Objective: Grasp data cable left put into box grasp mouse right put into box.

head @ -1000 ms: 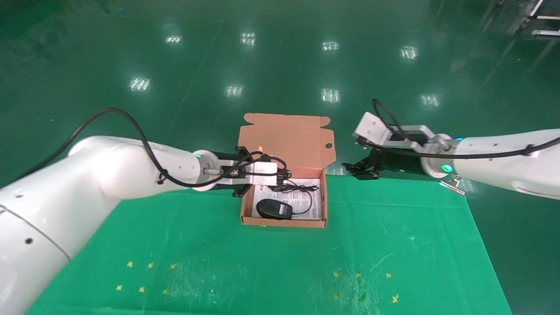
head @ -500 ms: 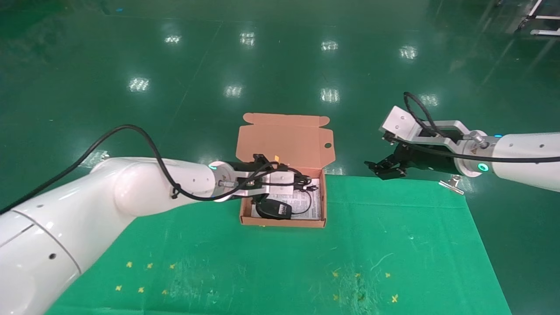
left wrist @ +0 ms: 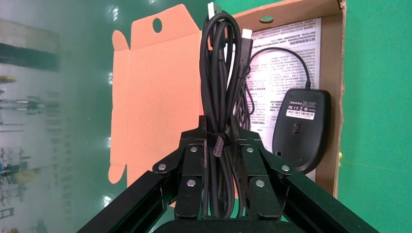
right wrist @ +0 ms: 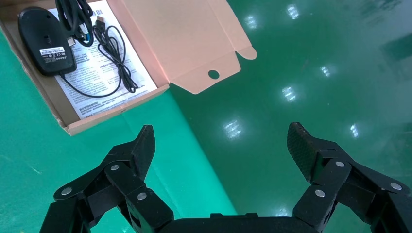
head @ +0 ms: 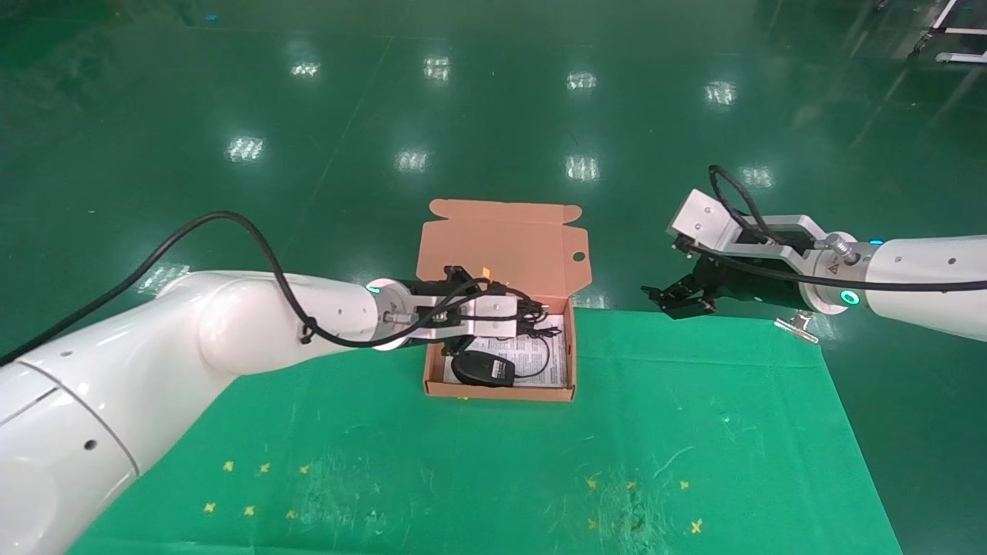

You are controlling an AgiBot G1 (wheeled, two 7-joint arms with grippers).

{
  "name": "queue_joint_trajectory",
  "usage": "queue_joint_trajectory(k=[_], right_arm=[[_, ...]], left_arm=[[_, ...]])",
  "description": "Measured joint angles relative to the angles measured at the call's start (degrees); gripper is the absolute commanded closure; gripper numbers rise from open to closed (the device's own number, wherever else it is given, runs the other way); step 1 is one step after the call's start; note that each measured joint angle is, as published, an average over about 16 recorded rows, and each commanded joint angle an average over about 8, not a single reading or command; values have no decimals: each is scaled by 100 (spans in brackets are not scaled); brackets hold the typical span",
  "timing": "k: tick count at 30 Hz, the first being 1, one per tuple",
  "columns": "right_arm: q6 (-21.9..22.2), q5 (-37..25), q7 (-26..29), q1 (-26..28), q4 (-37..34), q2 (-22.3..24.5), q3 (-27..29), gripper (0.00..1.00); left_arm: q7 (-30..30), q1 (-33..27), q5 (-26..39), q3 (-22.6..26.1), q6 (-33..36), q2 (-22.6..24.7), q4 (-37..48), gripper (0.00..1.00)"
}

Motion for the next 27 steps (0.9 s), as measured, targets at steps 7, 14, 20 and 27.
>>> queue_joint_trajectory(k=[7, 14, 20, 27], right_arm=[[11, 11, -12, 22, -18, -10, 15, 0], [41, -68, -109, 219, 57, 20, 48, 0], [22, -223, -270, 465, 191, 63, 35, 0], [-201, -196, -451, 502, 388, 147, 142, 0]], left_arm=[[11, -5, 29, -30, 6, -76, -83, 0], [-51, -194, 117, -68, -106, -221, -99, 0], [-139, -474, 251, -93, -256, -328, 3, 0], [-216, -580, 157, -286, -165, -505, 29, 0]])
